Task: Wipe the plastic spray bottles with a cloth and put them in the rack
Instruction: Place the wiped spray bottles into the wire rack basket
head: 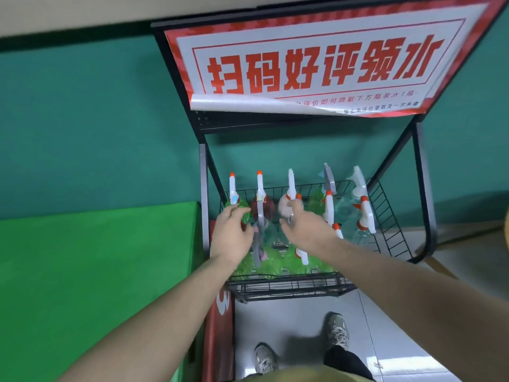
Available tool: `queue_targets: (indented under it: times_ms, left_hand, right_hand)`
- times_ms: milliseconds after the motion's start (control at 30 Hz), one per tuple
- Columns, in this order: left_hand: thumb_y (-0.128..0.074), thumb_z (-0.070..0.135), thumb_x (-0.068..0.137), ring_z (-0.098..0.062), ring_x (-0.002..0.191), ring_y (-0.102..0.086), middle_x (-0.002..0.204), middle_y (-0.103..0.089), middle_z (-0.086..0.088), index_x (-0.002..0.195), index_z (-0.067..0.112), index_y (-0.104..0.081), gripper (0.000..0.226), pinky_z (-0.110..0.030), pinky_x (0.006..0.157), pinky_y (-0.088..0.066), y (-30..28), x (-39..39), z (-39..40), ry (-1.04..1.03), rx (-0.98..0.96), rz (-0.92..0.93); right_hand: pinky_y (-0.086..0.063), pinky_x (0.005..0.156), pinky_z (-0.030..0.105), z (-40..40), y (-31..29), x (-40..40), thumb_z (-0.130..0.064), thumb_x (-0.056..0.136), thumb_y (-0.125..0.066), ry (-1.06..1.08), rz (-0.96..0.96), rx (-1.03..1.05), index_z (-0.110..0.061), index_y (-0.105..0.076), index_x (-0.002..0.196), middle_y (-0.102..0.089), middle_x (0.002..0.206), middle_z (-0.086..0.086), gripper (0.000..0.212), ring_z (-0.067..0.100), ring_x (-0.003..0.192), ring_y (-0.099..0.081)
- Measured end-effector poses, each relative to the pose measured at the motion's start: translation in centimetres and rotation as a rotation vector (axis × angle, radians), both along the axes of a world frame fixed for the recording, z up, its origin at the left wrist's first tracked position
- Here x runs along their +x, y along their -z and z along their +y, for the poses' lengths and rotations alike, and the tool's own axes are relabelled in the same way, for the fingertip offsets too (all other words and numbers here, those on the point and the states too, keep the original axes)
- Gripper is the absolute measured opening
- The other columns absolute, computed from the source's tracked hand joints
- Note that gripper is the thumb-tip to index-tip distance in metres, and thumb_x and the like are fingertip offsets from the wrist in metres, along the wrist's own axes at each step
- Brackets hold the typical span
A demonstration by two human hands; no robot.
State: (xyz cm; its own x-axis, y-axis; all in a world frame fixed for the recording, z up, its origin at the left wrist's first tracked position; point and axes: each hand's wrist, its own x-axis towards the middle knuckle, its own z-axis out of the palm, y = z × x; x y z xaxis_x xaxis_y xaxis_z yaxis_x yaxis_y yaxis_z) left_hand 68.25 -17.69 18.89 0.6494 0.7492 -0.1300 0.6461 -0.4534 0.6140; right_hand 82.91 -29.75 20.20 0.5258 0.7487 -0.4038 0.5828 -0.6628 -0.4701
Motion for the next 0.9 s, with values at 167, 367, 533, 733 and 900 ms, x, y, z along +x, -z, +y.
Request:
queue_targets:
  times_ms: [167, 367, 533, 733, 900]
  left_hand:
    - [-0.057, 0.018, 0.101, -0.011, 0.093, -0.062, 0.128, -0.060, 0.001, 0.137, 0.021, -0.058, 0.036, -0.015, 0.084, -0.049, -0.9, 4.3, -1.5, 0.107, -0.064, -0.059]
    - [-0.057, 0.037, 0.101, -0.021, 0.088, -0.065, 0.104, -0.066, 0.001, 0.132, 0.019, -0.050, 0.037, -0.031, 0.068, -0.049, -0.1, 10.4, -3.0, 0.107, -0.121, 0.098]
    - [-0.050, 0.033, 0.101, -0.015, 0.063, -0.057, 0.073, -0.055, 0.004, 0.118, 0.012, -0.048, 0.027, -0.029, 0.051, -0.039, 0.7, 13.4, -2.9, 0.128, -0.015, 0.284]
    - [-0.053, 0.027, 0.099, -0.026, 0.073, -0.069, 0.079, -0.070, -0.006, 0.095, 0.008, -0.068, 0.025, -0.038, 0.069, -0.061, 1.4, 14.7, -2.5, 0.146, 0.036, 0.381]
    - [-0.055, 0.019, 0.094, -0.028, 0.075, -0.071, 0.078, -0.072, -0.012, 0.085, 0.003, -0.069, 0.023, -0.032, 0.060, -0.054, 1.1, 15.4, -2.4, 0.093, -0.036, 0.397]
  right_hand:
    - [-0.058, 0.059, 0.044, -1.1, -0.5, 3.4, -0.032, 0.105, -0.037, 0.148, 0.046, 0.023, -0.017, -0.032, 0.140, -0.065, 0.086, 0.004, 0.039, 0.023, 0.063, -0.065]
    - [-0.054, 0.058, 0.040, -3.0, 0.4, 6.2, -0.033, 0.102, -0.043, 0.144, -0.024, -0.019, -0.022, -0.029, 0.146, -0.064, 0.084, 0.004, 0.047, 0.026, 0.070, -0.065]
    - [-0.041, 0.046, 0.030, -5.0, 0.9, 8.6, -0.030, 0.102, -0.044, 0.166, -0.009, -0.036, -0.022, -0.023, 0.150, -0.063, 0.070, 0.004, 0.052, 0.019, 0.054, -0.057]
    - [-0.049, 0.049, 0.034, -5.8, 1.7, 10.4, -0.032, 0.105, -0.043, 0.146, 0.031, -0.063, -0.020, -0.024, 0.151, -0.065, 0.077, 0.004, 0.051, 0.018, 0.058, -0.062]
    - [-0.056, 0.056, 0.039, -6.3, 2.2, 10.8, -0.035, 0.105, -0.043, 0.115, 0.048, -0.065, -0.020, -0.024, 0.151, -0.065, 0.077, 0.005, 0.052, 0.020, 0.060, -0.063]
